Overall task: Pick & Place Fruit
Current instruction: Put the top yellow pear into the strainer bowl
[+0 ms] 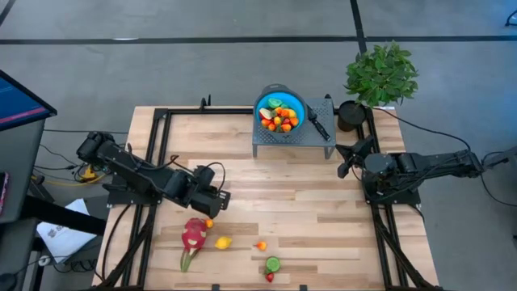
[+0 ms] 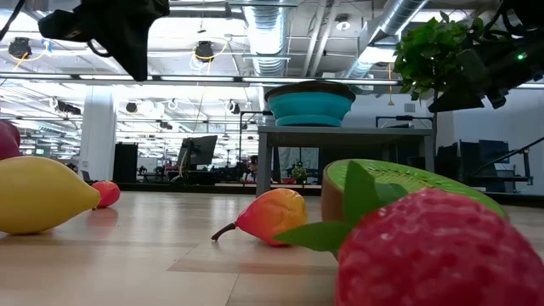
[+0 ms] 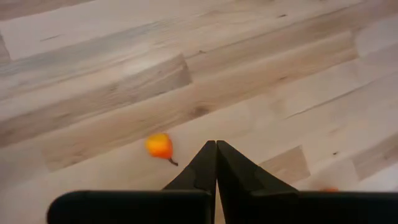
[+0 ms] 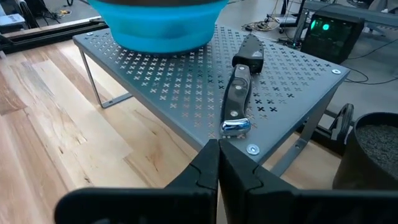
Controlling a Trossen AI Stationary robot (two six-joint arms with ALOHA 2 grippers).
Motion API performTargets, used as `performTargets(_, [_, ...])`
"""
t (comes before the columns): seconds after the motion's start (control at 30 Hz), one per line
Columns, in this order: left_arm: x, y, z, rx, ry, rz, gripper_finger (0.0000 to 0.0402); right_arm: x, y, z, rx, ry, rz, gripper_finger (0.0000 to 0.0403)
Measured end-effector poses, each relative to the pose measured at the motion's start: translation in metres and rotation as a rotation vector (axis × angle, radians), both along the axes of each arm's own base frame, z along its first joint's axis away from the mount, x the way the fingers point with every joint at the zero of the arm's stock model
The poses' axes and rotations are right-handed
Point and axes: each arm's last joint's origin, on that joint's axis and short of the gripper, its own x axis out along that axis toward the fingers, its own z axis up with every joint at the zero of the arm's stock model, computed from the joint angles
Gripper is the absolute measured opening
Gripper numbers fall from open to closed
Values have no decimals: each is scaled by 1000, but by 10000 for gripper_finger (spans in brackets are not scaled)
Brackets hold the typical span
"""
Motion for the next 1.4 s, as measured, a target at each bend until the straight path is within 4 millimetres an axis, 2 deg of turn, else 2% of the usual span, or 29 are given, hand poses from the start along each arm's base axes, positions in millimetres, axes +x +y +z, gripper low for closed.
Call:
performTargets(0.23, [-1,0,-2,8,13,-12,4,0,0,0,0,4,0,0])
performTargets(0.37, [-7,2,-19,-32,81,4,27,-1,0,-1,-1,13,0,0])
performTargets(0.6, [-23,7,-53,-138,183,208,133,-1,0,-1,0,12,-1,0])
performTargets(0.83, [-24,7,-63,-145,172,223,250,-1,0,-1,0,12,-1,0])
performTargets(1.0, [-26,8,-72,-145,164,222,304,-1,0,-1,0,11,-1,0])
performTargets(1.17, [-30,10,-90,-140,150,224,325,-1,0,-1,0,12,-1,0])
performTargets(1.4, [-24,10,-108,-165,-13,209,312,-1,0,-1,0,12,-1,0])
